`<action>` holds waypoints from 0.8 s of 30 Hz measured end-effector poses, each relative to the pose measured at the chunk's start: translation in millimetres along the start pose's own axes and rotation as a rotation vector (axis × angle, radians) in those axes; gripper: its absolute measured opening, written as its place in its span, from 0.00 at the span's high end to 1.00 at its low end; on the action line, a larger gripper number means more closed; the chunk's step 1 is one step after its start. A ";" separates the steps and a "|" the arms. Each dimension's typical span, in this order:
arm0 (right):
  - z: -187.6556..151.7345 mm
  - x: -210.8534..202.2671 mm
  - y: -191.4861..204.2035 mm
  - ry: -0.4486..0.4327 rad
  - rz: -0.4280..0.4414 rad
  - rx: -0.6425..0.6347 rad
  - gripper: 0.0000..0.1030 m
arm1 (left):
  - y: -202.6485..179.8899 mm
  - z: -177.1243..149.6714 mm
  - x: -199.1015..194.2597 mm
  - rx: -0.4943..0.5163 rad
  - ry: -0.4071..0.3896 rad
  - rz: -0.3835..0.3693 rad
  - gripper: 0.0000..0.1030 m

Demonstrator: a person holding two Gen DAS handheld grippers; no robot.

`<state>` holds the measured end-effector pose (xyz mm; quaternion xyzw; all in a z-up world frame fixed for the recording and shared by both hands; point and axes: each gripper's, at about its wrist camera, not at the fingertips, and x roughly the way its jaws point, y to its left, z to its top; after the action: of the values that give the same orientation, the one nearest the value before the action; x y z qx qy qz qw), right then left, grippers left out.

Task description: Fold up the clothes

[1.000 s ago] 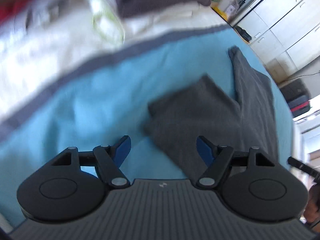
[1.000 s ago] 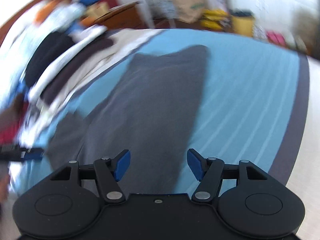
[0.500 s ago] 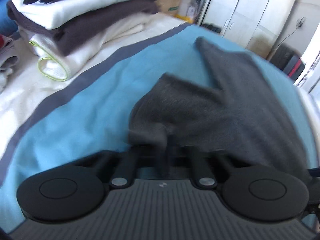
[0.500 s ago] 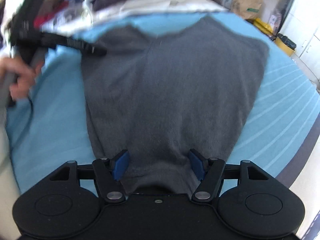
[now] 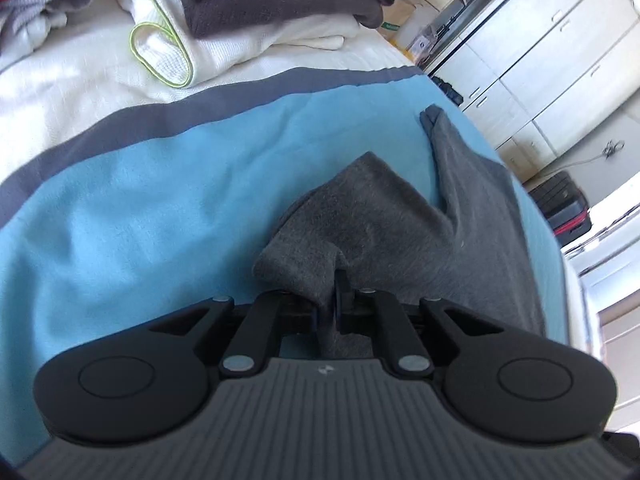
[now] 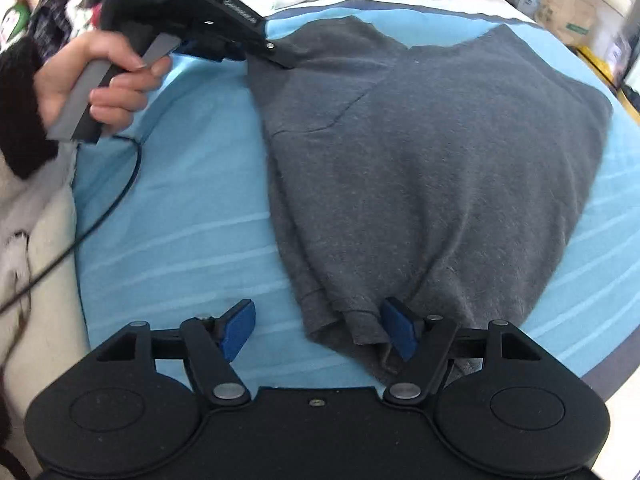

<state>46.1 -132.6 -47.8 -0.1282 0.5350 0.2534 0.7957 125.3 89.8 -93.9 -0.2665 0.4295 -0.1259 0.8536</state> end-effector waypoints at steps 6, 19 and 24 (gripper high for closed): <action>-10.8 -44.0 -32.9 -0.177 0.097 0.147 0.28 | -15.8 2.6 0.1 0.133 -0.049 -0.029 0.96; -64.2 -48.6 -153.6 -0.298 0.104 0.833 0.28 | -177.4 -59.7 -10.4 0.536 0.087 -0.395 0.66; -68.8 -27.7 -161.8 -0.329 0.251 0.958 0.28 | -143.7 -82.0 9.6 0.432 0.192 -0.312 0.57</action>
<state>71.2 -308.4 -60.4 0.3567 0.4700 0.0904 0.8023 67.4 -61.6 -59.4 -0.1283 0.4255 -0.3688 0.8164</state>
